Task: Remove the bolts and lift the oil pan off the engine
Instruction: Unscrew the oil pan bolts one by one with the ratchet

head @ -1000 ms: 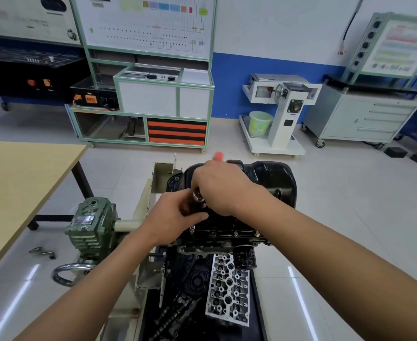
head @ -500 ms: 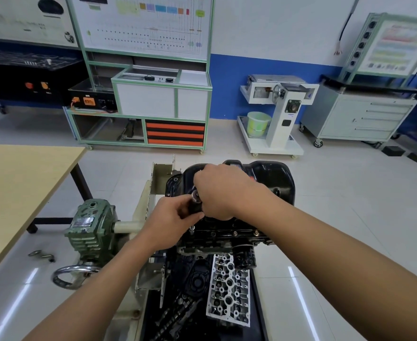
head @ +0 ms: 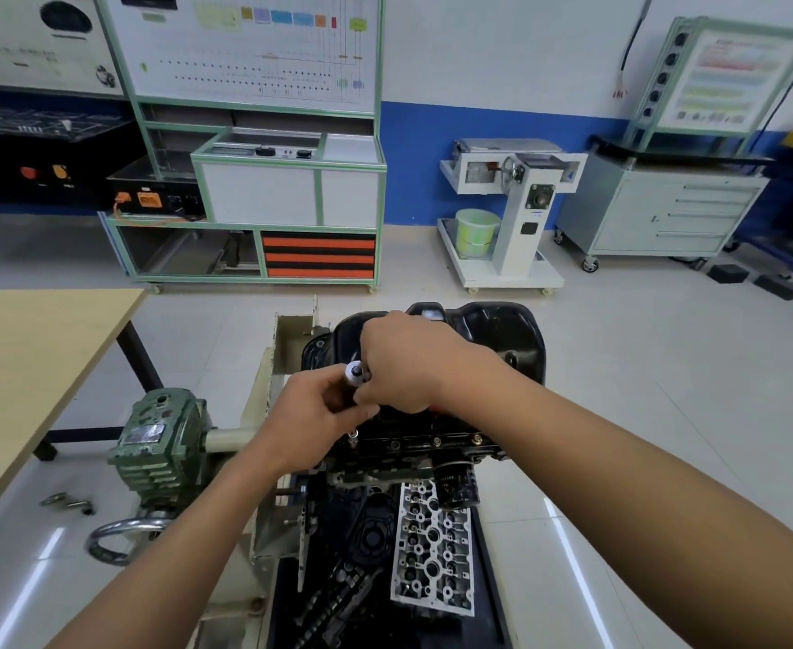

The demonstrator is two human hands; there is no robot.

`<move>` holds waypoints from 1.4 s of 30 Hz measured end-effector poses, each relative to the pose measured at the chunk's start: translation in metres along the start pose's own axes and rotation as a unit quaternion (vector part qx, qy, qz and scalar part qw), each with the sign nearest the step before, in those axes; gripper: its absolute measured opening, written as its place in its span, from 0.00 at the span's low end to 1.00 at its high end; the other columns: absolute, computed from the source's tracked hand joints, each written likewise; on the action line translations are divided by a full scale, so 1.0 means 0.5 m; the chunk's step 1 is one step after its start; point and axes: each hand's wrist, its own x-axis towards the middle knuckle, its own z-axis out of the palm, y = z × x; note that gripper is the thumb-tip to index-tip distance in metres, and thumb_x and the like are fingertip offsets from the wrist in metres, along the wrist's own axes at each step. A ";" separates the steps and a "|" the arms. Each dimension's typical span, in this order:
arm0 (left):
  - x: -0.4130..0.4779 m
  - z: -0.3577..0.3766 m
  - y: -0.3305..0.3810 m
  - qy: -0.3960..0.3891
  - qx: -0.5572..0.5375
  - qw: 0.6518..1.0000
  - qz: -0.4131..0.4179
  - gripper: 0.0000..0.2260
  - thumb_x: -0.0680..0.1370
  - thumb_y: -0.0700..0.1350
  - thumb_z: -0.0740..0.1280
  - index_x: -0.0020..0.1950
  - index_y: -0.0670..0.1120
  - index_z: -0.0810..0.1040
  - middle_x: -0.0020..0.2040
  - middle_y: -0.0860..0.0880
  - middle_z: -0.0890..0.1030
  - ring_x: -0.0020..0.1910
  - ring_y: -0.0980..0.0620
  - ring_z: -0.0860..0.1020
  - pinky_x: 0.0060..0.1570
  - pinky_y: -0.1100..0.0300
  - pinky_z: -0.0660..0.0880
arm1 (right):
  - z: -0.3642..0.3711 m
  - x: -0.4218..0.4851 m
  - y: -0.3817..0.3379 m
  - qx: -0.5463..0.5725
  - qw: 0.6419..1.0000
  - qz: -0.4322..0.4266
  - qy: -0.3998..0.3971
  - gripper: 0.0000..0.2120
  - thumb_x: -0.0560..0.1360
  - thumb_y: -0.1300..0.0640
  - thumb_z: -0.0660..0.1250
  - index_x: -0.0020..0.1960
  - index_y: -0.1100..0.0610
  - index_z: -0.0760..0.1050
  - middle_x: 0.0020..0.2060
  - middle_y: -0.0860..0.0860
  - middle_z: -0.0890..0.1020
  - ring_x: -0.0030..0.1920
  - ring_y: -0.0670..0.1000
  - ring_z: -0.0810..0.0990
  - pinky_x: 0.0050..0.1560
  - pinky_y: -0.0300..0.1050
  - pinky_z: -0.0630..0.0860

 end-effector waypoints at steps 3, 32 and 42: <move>0.004 -0.003 0.009 -0.051 0.009 0.998 -0.023 0.09 0.77 0.39 0.74 0.52 0.53 0.82 0.38 0.50 0.85 0.34 0.54 0.81 0.39 0.65 0.77 | -0.011 -0.005 0.001 -0.064 0.997 -0.035 0.004 0.12 0.76 0.57 0.69 0.38 0.54 0.67 0.34 0.49 0.66 0.34 0.53 0.69 0.33 0.44 0.64; 0.020 -0.001 -0.017 0.008 0.014 1.000 -0.003 0.12 0.72 0.43 0.80 0.47 0.52 0.79 0.38 0.51 0.82 0.33 0.48 0.76 0.37 0.55 0.76 | -0.015 0.012 0.007 0.006 1.000 -0.016 -0.025 0.13 0.71 0.51 0.73 0.35 0.55 0.73 0.32 0.50 0.74 0.31 0.51 0.73 0.30 0.43 0.65; 0.019 -0.008 -0.008 -0.055 -0.048 0.996 -0.049 0.08 0.77 0.35 0.73 0.54 0.44 0.82 0.49 0.50 0.87 0.36 0.47 0.83 0.45 0.51 0.84 | -0.013 0.018 0.024 -0.087 0.988 -0.124 -0.033 0.27 0.74 0.67 0.64 0.64 0.41 0.78 0.61 0.49 0.78 0.55 0.55 0.79 0.45 0.49 0.77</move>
